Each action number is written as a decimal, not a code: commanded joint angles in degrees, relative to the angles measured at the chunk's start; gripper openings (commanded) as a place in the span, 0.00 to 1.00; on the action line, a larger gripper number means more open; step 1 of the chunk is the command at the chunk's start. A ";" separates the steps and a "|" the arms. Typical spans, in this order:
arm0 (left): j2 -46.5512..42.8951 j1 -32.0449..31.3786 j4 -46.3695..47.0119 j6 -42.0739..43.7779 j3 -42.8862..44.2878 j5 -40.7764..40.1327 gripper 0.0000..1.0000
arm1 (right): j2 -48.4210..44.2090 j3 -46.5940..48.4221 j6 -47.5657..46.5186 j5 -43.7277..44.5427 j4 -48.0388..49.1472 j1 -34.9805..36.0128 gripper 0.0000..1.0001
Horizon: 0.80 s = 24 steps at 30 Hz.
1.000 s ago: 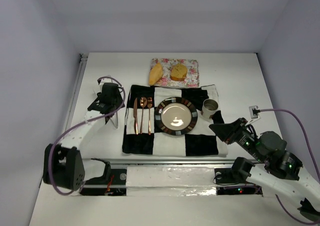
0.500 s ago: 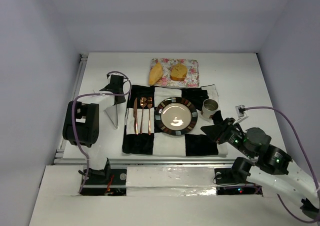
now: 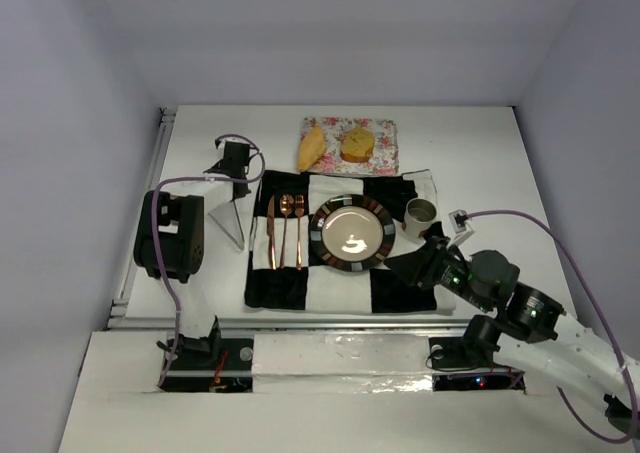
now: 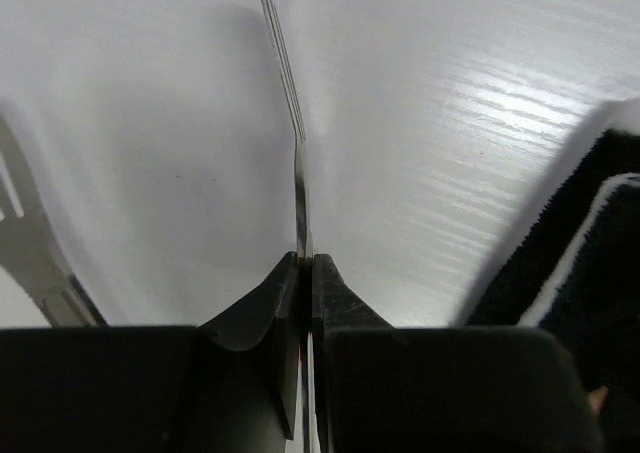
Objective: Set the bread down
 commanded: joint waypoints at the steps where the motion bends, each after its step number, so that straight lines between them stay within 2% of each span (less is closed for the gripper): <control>1: -9.62 0.42 -0.15 -0.23 1.18 -2.45 0.00 | 4.58 0.48 -0.10 -2.32 6.39 -0.18 0.50; 2: -11.82 0.42 -0.16 -1.02 1.18 -1.49 0.00 | 5.91 0.57 -0.10 -2.94 7.62 -0.18 0.55; 3: -16.45 0.42 -0.07 -1.72 0.83 -0.09 0.00 | 7.14 0.66 -0.10 -3.56 9.11 -0.18 0.71; 5: -21.40 0.42 0.54 -4.18 0.39 5.27 0.00 | 11.26 0.83 0.69 -5.40 13.86 -0.18 0.85; 6: -26.38 0.42 0.64 -6.19 -0.22 9.38 0.00 | 12.77 1.36 0.78 -7.32 17.44 -0.18 0.97; 7: -28.87 0.42 0.98 -6.21 -0.66 11.94 0.00 | 14.35 1.80 1.04 -7.34 19.05 -0.18 1.00; 9: -36.84 0.42 4.13 -9.89 -3.45 18.17 0.00 | 19.52 3.81 2.36 -9.36 22.20 -0.18 1.00; 10: -39.24 0.42 5.63 -11.38 -4.87 25.43 0.00 | 21.20 4.34 2.01 -11.54 26.05 -0.18 1.00; 12: -45.81 0.42 10.73 -17.42 -9.25 32.76 0.00 | 23.67 4.35 2.71 -14.45 31.60 -0.18 1.00; 13: -47.42 0.42 12.92 -19.55 -10.84 36.45 0.00 | 25.77 3.22 3.06 -15.42 39.03 -0.18 1.00; 14: -49.09 0.42 17.55 -21.92 -12.25 43.10 0.00 | 27.01 2.77 3.50 -16.82 42.58 -0.18 1.00; 16: -53.14 0.42 23.37 -30.09 -17.43 48.50 0.00 | 31.47 2.77 4.64 -18.15 50.57 -0.18 1.00; 17: -54.54 0.42 30.80 -32.99 -19.36 52.88 0.00 | 33.16 4.33 4.47 -19.11 51.57 -0.18 1.00; 19: -57.27 0.42 39.35 -42.27 -25.34 56.42 0.00 | 36.06 5.66 4.38 -18.95 55.68 -0.18 1.00; 20: -58.06 0.42 46.79 -44.94 -27.10 58.09 0.00 | 38.07 5.84 4.99 -19.12 57.54 -0.18 1.00; 24: -59.30 -0.98 61.25 -56.28 -34.57 59.51 0.00 | 43.27 8.55 4.21 -19.55 61.94 1.04 1.00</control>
